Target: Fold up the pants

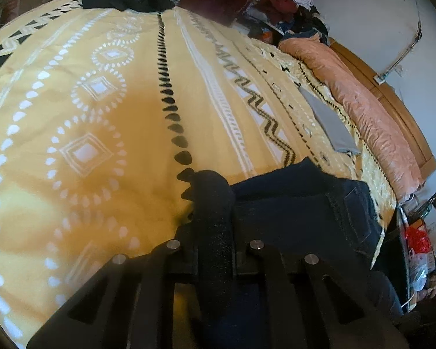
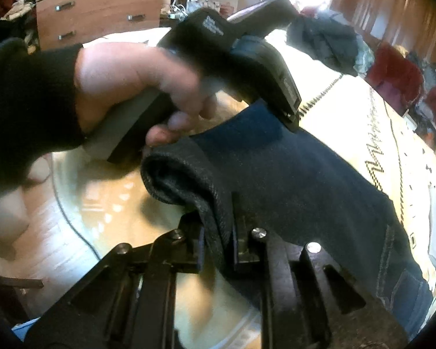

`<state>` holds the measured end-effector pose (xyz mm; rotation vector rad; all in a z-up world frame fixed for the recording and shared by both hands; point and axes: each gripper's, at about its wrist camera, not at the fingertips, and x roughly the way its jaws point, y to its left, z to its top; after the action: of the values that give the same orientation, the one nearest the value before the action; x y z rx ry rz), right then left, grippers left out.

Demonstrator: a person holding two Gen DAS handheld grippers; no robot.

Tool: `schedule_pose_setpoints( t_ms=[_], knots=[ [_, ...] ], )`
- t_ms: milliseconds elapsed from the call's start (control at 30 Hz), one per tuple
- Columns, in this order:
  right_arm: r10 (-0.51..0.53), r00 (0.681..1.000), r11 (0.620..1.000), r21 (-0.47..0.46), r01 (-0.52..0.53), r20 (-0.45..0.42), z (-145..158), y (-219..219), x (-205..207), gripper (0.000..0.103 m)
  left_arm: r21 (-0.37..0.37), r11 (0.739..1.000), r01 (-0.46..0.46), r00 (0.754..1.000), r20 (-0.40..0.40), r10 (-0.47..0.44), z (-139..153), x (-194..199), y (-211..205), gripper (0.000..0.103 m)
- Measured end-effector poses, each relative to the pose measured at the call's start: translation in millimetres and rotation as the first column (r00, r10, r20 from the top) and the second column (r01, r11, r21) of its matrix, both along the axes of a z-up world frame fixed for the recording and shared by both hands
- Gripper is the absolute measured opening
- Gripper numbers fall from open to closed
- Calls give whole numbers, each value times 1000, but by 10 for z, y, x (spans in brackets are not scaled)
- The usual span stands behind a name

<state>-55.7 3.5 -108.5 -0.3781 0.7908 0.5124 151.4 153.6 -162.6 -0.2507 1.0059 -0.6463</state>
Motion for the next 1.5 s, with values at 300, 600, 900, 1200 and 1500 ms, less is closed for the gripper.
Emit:
schedule_pose_setpoints(
  t_ms=[300, 600, 900, 1200, 1500],
  knots=[
    [-135, 991, 912, 391, 124, 1, 791, -1228, -95, 14, -69, 995, 66, 986, 157, -55, 1085, -155, -685, 13],
    [-370, 891, 528, 730, 434, -262, 597, -3171, -378, 14, -49, 928, 369, 910, 220, -350, 1539, -204, -3210, 13],
    [-466, 737, 190, 759, 623, -489, -217, -4514, -780, 14, 69, 842, 536, 839, 69, -540, 658, -463, -5250, 13],
    [-442, 709, 73, 766, 639, -550, -547, -4821, -907, 15, 170, 832, 529, 840, 34, -541, 215, -712, -5964, 20],
    [-557, 537, 35, 628, 778, -634, -606, -5078, -1063, 34, 134, 896, 424, 894, 98, -437, 368, -697, -5760, 51]
  ],
)
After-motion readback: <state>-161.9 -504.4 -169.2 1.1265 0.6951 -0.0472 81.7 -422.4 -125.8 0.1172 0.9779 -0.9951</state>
